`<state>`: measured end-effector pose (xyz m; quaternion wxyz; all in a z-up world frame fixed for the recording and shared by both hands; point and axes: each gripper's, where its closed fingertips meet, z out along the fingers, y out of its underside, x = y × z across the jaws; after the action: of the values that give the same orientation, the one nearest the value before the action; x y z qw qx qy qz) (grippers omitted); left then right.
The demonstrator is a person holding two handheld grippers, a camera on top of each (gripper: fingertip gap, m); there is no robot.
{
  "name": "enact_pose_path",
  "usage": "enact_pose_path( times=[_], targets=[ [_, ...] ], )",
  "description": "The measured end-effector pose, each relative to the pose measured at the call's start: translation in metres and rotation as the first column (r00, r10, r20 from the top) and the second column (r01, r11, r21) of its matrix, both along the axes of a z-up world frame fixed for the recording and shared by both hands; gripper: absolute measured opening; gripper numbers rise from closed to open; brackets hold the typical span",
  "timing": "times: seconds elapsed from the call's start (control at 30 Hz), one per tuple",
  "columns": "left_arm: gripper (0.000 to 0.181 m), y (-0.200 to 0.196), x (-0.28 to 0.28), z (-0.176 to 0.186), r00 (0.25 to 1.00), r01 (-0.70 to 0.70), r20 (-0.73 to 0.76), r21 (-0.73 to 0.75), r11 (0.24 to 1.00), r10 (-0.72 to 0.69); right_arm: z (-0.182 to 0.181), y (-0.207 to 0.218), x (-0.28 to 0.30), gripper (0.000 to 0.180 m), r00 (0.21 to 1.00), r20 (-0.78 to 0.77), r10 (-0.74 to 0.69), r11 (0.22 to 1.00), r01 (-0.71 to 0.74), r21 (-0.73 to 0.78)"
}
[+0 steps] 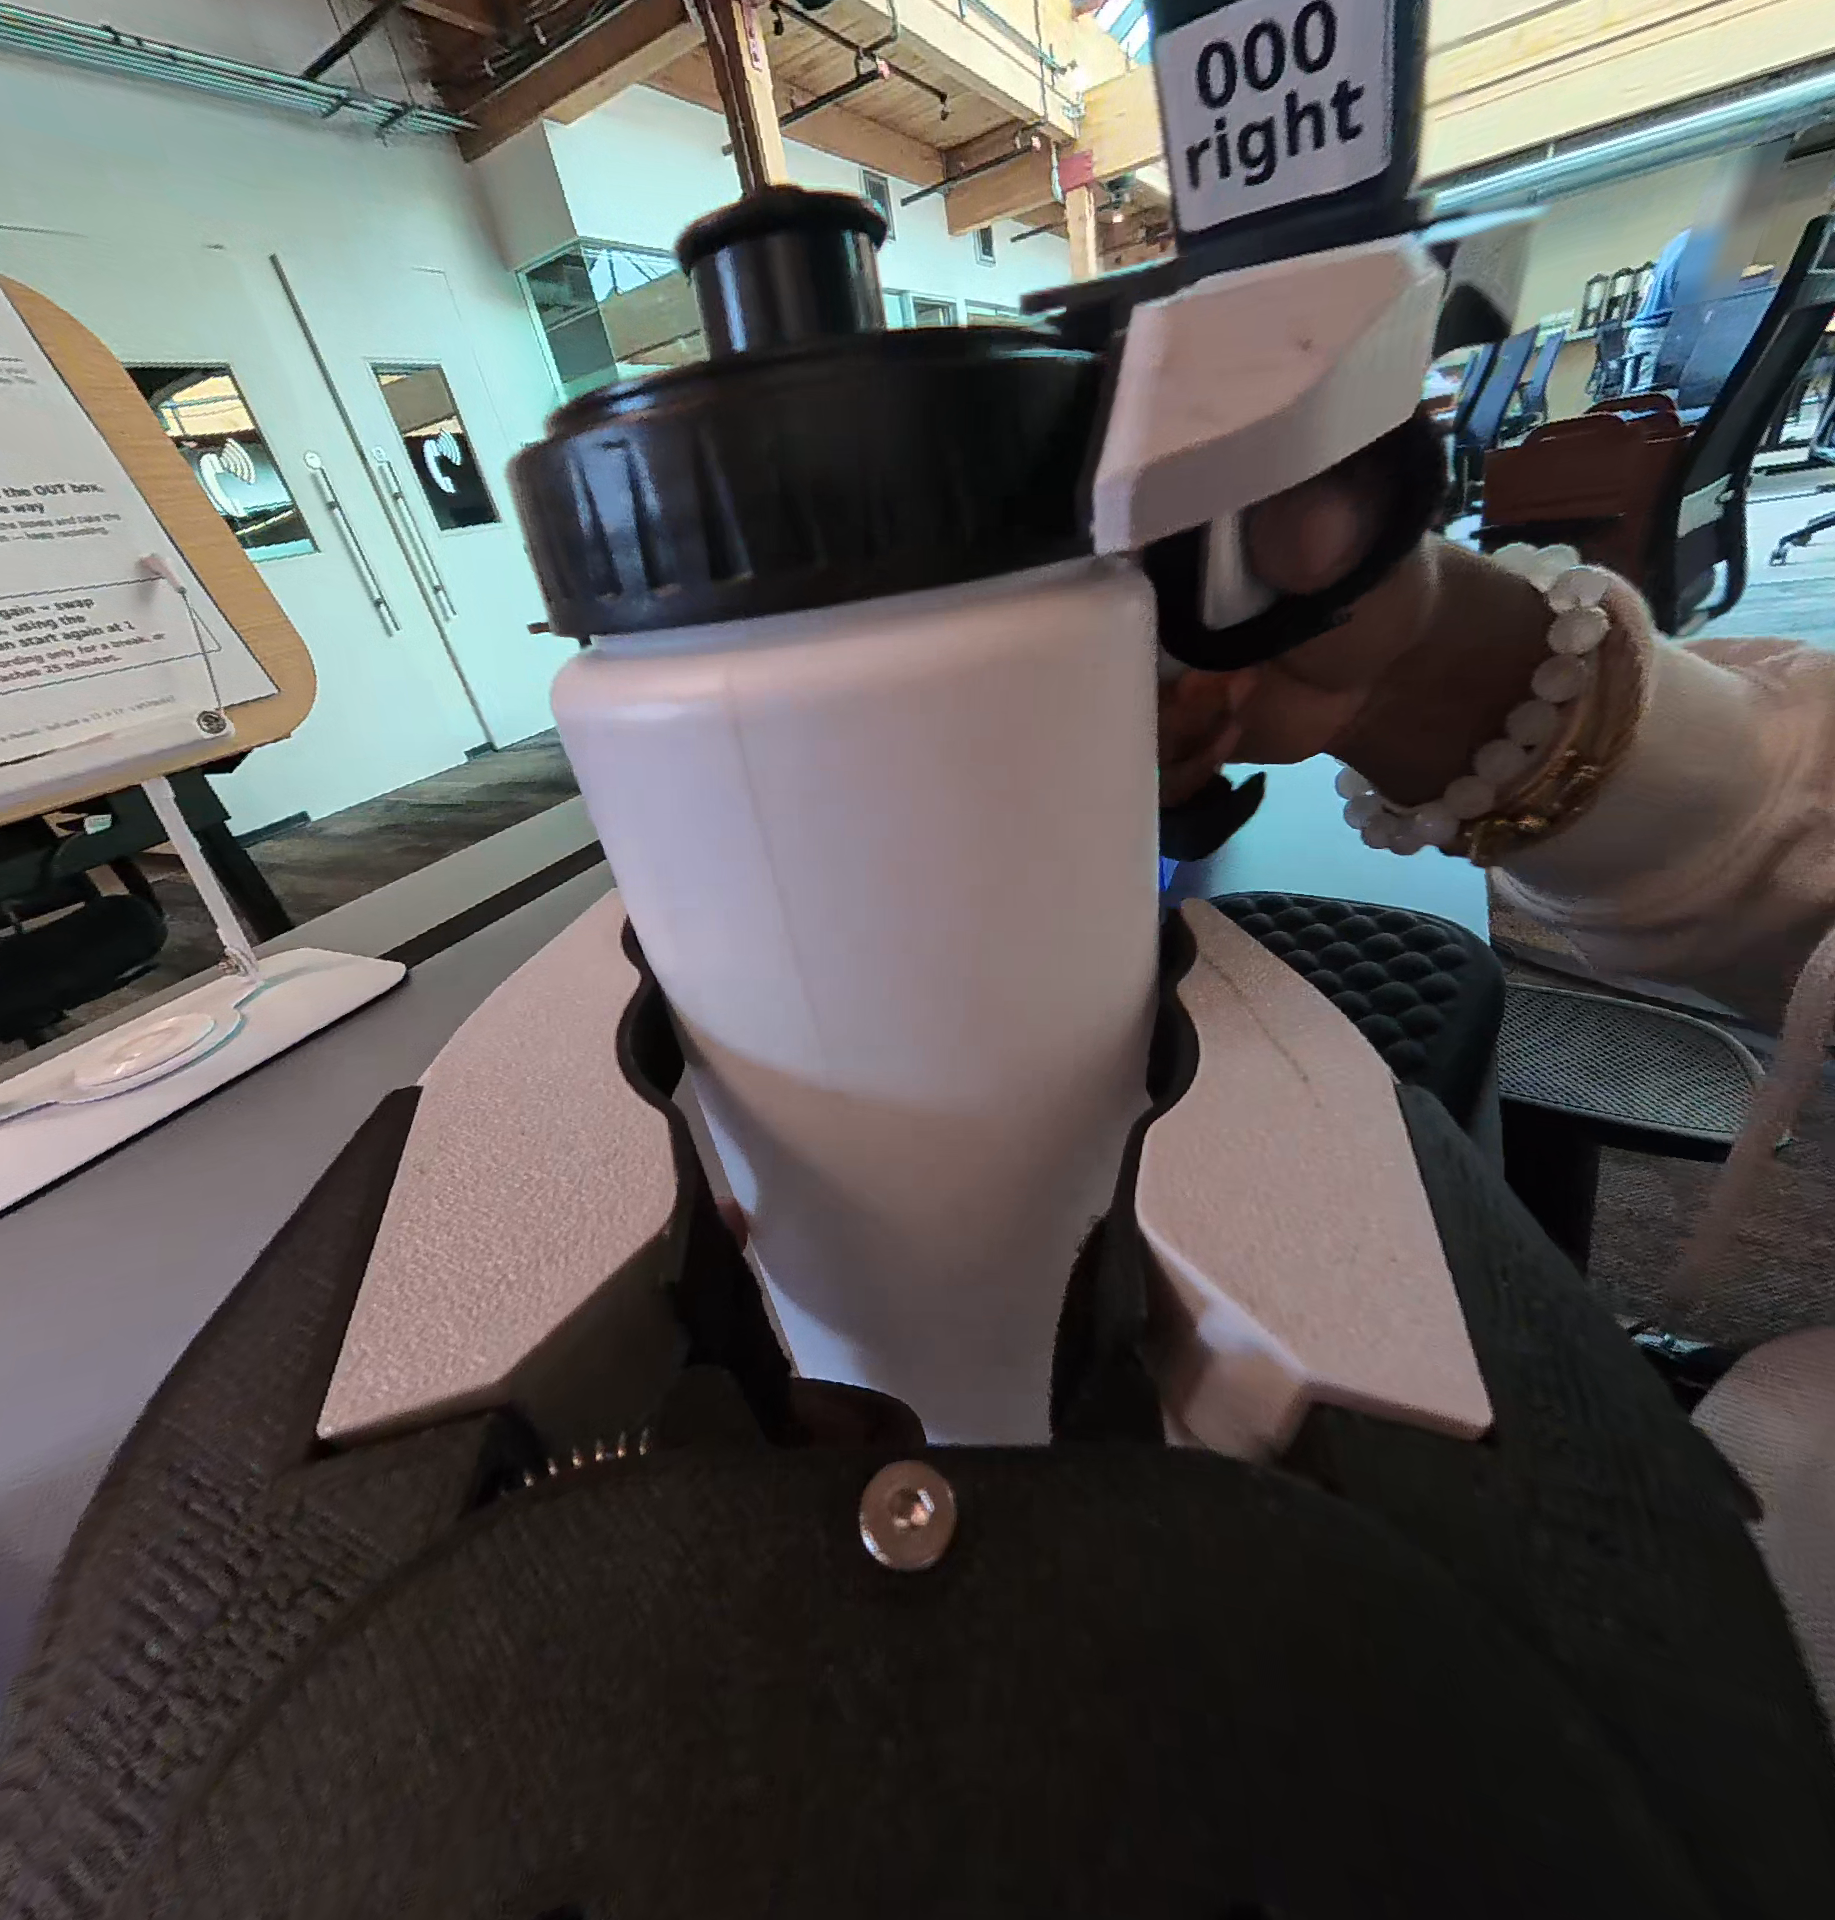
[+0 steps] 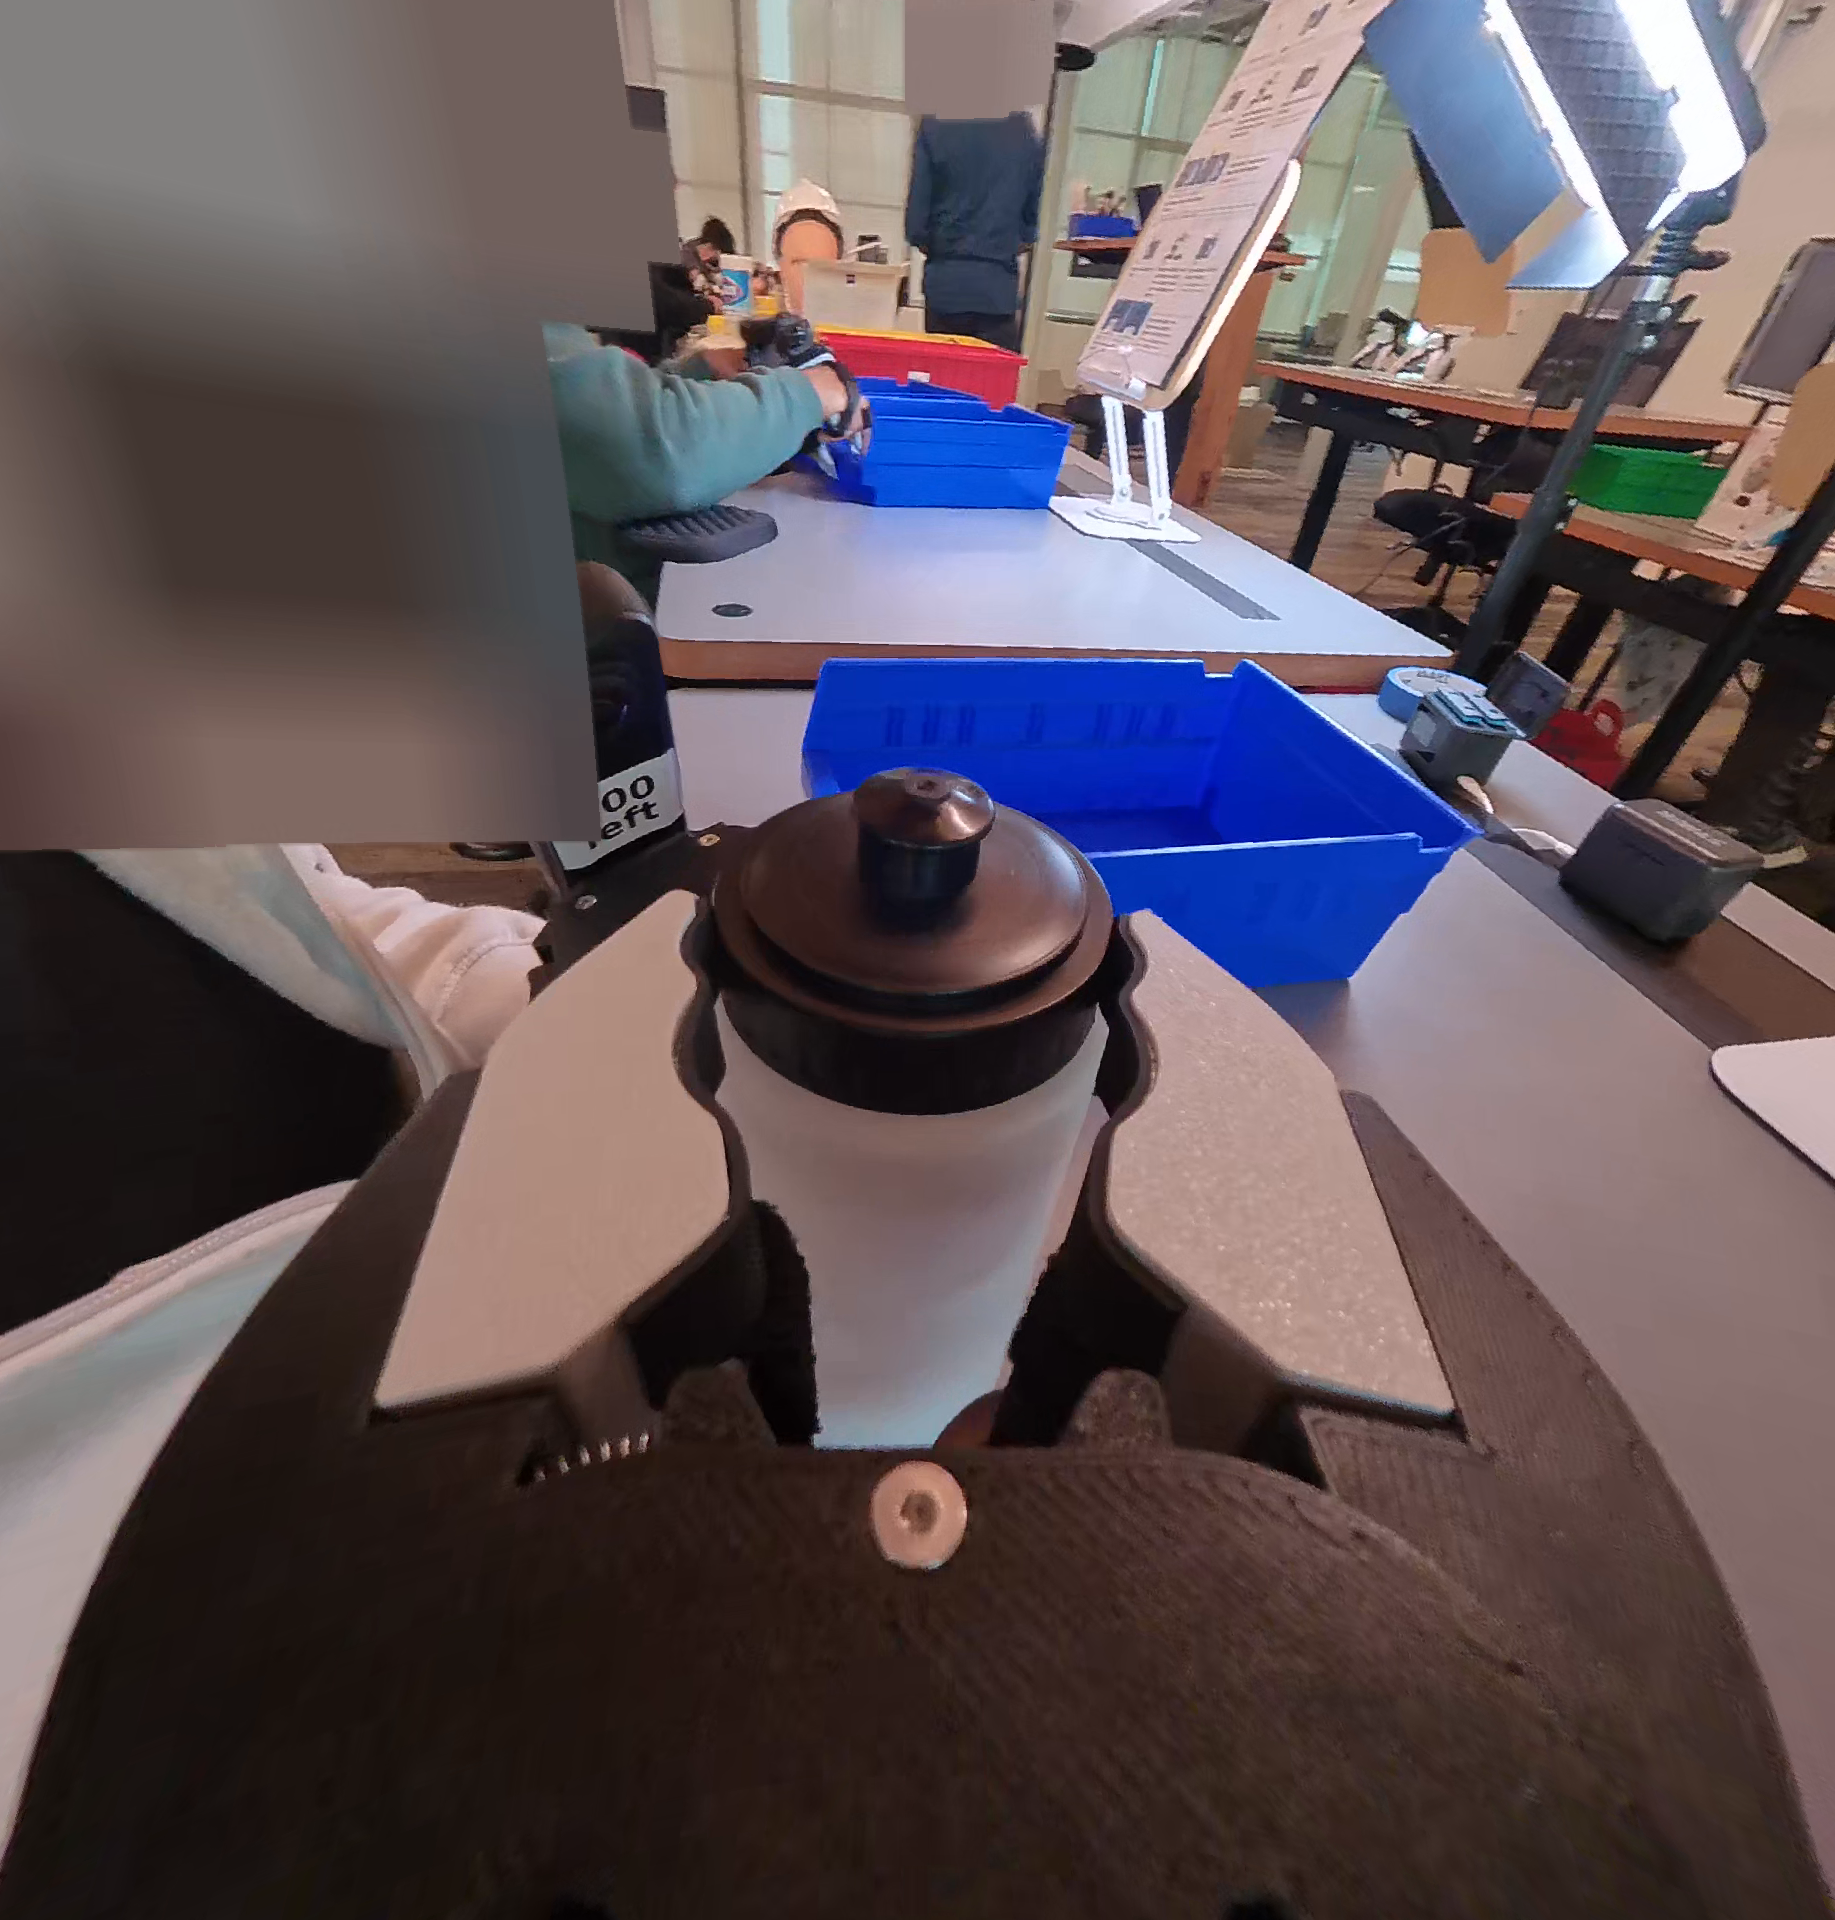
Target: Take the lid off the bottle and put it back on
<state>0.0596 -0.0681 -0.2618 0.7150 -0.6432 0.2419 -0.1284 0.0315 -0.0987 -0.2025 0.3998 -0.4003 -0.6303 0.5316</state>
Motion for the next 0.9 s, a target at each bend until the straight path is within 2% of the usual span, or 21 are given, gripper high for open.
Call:
enact_pose_path(
  times=[0.23, 0.43, 0.5, 0.57, 0.6, 0.67, 0.73, 0.77, 0.8, 0.9],
  targets=[
    [0.089, -0.001, -0.002, 0.001, 1.000, 0.018, 0.013, 0.009, 1.000, -0.018, 0.000, 0.001, 0.002, 0.069, 0.985, -0.042, 0.167, 0.985, -0.168, -0.023],
    [0.089, -0.004, 0.003, 0.001, 0.998, 0.062, -0.001, 0.017, 0.998, -0.062, 0.001, -0.001, 0.012, 0.066, 0.941, -0.097, 0.324, 0.945, -0.326, -0.010],
    [0.089, -0.002, 0.000, 0.001, 0.999, 0.048, 0.015, 0.008, 0.999, -0.048, 0.001, 0.001, 0.009, 0.067, 0.937, -0.093, 0.336, 0.940, -0.340, -0.039],
    [0.090, 0.000, -0.004, 0.001, 1.000, 0.010, 0.019, -0.004, 1.000, -0.010, 0.002, 0.001, 0.005, 0.067, 0.946, -0.088, 0.312, 0.946, -0.318, -0.068],
    [0.090, 0.002, -0.008, 0.001, 0.999, -0.042, 0.013, -0.006, 0.999, 0.042, 0.003, 0.003, 0.002, 0.068, 0.963, -0.090, 0.253, 0.963, -0.260, -0.077],
    [0.090, 0.004, -0.010, 0.000, 0.994, -0.108, -0.004, -0.003, 0.994, 0.108, 0.015, 0.005, -0.004, 0.093, 0.983, -0.157, 0.093, 0.988, -0.111, -0.108],
    [0.090, 0.005, -0.008, 0.000, 0.991, -0.129, -0.014, 0.000, 0.992, 0.129, 0.015, 0.000, -0.010, 0.092, 0.990, -0.142, -0.011, 0.996, -0.002, -0.092],
    [0.090, 0.005, -0.006, 0.000, 0.992, -0.126, -0.025, -0.001, 0.992, 0.126, 0.008, -0.007, -0.013, 0.093, 0.994, -0.104, -0.018, 0.999, 0.013, -0.041],
    [0.090, 0.005, -0.005, 0.000, 0.993, -0.115, -0.026, -0.006, 0.993, 0.115, 0.005, -0.001, -0.017, 0.083, 0.991, -0.094, -0.090, 0.996, 0.090, 0.004],
    [0.089, 0.005, -0.006, -0.001, 0.997, -0.083, -0.004, -0.029, 0.996, 0.082, 0.004, 0.001, -0.017, 0.078, 0.995, -0.075, -0.071, 0.997, 0.071, -0.014]
  ],
)
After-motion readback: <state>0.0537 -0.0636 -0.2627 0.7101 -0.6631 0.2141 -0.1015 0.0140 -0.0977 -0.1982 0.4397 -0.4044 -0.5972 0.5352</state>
